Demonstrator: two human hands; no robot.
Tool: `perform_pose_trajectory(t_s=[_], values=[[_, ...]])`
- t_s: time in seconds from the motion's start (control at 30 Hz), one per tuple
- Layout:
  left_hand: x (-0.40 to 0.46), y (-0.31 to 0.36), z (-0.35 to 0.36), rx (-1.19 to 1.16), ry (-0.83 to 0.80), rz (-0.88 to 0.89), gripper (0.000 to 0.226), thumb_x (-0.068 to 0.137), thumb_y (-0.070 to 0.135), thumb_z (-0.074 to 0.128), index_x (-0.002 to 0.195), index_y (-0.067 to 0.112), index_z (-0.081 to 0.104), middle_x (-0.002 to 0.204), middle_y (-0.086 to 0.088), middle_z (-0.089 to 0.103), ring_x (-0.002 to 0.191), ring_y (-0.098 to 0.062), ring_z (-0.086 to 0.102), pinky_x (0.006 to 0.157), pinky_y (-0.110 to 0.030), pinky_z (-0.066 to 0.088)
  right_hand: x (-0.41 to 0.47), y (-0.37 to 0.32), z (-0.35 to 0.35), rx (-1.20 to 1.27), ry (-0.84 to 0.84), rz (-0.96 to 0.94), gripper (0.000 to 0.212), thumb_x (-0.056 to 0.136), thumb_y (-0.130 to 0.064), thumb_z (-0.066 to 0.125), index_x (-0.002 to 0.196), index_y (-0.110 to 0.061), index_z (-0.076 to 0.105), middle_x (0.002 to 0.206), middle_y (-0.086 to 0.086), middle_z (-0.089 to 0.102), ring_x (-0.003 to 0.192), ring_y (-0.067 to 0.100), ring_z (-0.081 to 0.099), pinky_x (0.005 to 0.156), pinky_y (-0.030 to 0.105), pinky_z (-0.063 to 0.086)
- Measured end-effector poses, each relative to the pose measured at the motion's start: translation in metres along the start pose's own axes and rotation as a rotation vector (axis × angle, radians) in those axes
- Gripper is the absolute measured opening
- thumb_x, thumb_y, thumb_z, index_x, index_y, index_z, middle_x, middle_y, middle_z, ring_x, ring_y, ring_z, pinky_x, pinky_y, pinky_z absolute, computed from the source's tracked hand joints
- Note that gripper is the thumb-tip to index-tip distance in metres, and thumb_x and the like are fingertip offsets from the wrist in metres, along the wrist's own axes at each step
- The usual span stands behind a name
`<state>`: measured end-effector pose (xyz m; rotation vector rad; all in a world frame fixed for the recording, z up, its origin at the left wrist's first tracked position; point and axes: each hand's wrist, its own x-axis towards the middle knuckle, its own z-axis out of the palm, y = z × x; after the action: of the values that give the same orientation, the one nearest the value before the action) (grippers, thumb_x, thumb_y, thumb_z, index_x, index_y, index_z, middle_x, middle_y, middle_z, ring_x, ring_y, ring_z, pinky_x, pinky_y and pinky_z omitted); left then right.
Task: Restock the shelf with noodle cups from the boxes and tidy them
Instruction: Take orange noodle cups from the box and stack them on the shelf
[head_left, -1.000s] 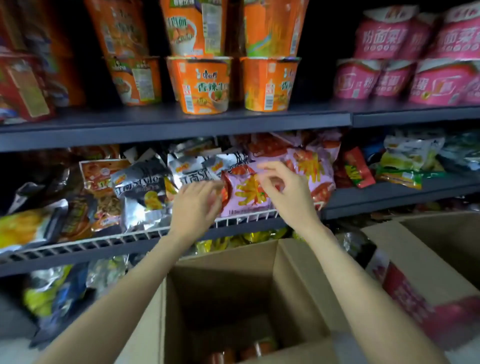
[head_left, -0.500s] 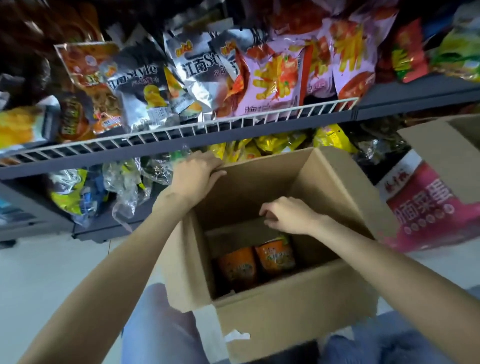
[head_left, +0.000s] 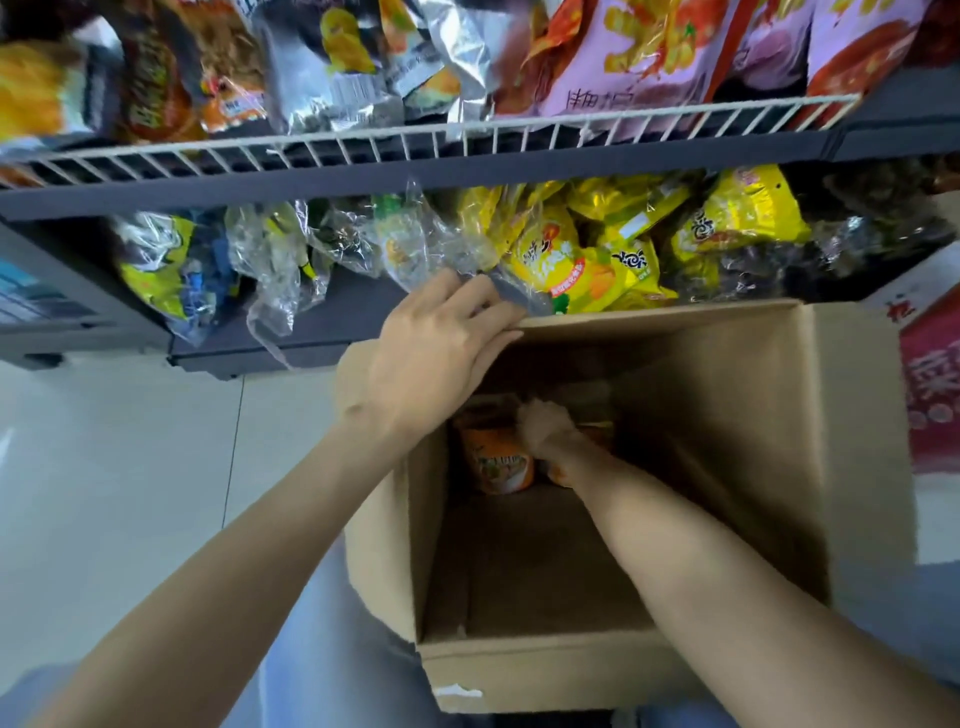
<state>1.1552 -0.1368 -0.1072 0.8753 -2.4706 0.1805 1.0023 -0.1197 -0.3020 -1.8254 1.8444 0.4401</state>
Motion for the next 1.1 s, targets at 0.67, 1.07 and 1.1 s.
perform_pose_trajectory(t_s=[0.67, 1.07, 1.1], values=[[0.032, -0.039, 0.023, 0.032, -0.041, -0.01, 0.022, 0.091, 0.029, 0.055, 0.098, 0.012, 0.067, 0.089, -0.006, 0.062, 0.081, -0.028, 0.056, 0.065, -0.036, 0.048, -0.04, 0.014, -0.076, 0.227, 0.09, -0.194, 0.059, 0.078, -0.055, 0.067, 0.128, -0.026, 0.058, 0.13, 0.004, 0.055, 0.117, 0.024, 0.053, 0.096, 0.035, 0.045], [0.043, -0.039, 0.038, 0.087, -0.105, -0.184, 0.025, 0.086, 0.022, 0.06, 0.109, 0.012, 0.061, 0.099, -0.012, 0.062, 0.094, -0.036, 0.056, 0.081, -0.044, 0.046, -0.179, 0.089, -0.135, 0.716, 1.142, -0.223, 0.055, 0.066, -0.042, 0.079, 0.111, -0.014, 0.063, 0.137, 0.01, 0.036, 0.133, 0.014, 0.034, 0.107, 0.014, 0.028], [0.041, -0.037, 0.038, 0.083, -0.097, -0.193, 0.027, 0.086, 0.021, 0.06, 0.111, 0.011, 0.06, 0.101, -0.013, 0.061, 0.096, -0.037, 0.055, 0.083, -0.045, 0.045, -0.181, 0.093, -0.135, 0.774, 1.2, -0.192, 0.055, 0.067, -0.042, 0.078, 0.112, -0.014, 0.061, 0.138, 0.012, 0.036, 0.134, 0.015, 0.034, 0.107, 0.017, 0.031]])
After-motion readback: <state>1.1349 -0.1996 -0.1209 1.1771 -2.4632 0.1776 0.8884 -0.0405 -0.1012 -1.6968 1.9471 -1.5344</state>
